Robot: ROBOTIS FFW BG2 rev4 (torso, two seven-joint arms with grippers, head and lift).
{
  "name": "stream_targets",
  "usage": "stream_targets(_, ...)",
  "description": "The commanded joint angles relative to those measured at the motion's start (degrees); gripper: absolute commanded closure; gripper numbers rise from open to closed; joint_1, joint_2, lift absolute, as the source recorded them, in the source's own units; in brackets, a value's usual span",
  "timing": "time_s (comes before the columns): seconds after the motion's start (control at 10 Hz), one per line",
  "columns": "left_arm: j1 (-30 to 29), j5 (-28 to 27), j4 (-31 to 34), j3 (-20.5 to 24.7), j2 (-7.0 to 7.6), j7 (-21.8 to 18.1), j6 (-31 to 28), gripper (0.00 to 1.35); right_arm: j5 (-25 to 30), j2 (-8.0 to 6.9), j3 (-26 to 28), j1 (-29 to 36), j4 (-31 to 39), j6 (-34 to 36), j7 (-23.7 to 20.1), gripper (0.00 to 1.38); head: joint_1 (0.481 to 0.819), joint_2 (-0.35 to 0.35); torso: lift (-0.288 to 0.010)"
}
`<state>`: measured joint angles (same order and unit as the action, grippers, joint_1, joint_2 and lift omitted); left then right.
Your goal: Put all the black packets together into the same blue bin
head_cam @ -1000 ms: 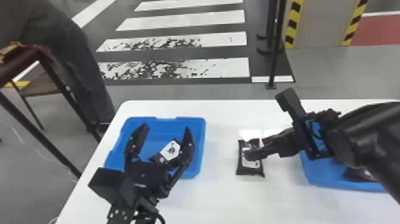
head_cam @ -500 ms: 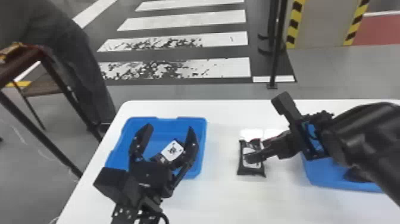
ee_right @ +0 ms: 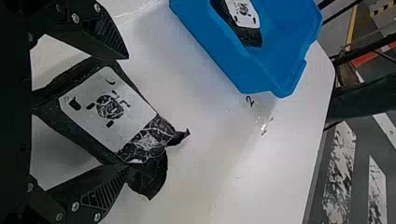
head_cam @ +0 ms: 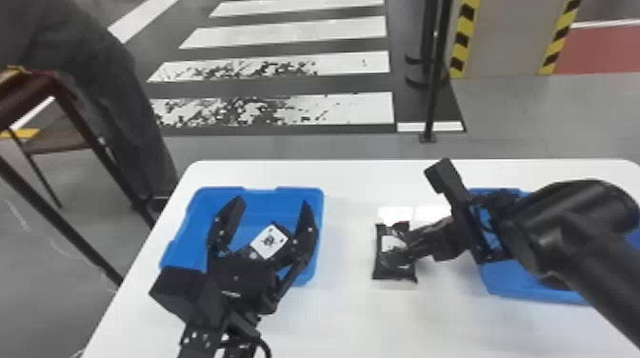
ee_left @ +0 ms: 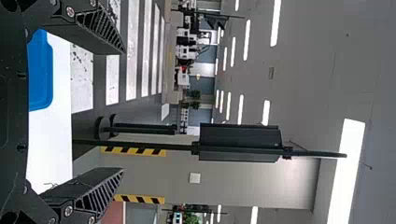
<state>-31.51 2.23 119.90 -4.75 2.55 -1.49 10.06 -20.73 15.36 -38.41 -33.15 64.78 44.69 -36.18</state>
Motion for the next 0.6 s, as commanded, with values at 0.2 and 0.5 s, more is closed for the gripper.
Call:
stream_targets(0.2,0.29,0.4,-0.58,-0.17,0.0,0.0,0.35,0.14,-1.09,-0.07,-1.81,-0.32,-2.42,-1.94,0.68,0.33,0.695,0.166,-0.11)
stream_targets(0.5,0.01,0.74,-0.72,0.18,0.0,0.0,0.63,0.14,-0.41,-0.07,-1.92,-0.04,-0.45,-0.54,1.64,1.02,0.695,0.166,-0.11)
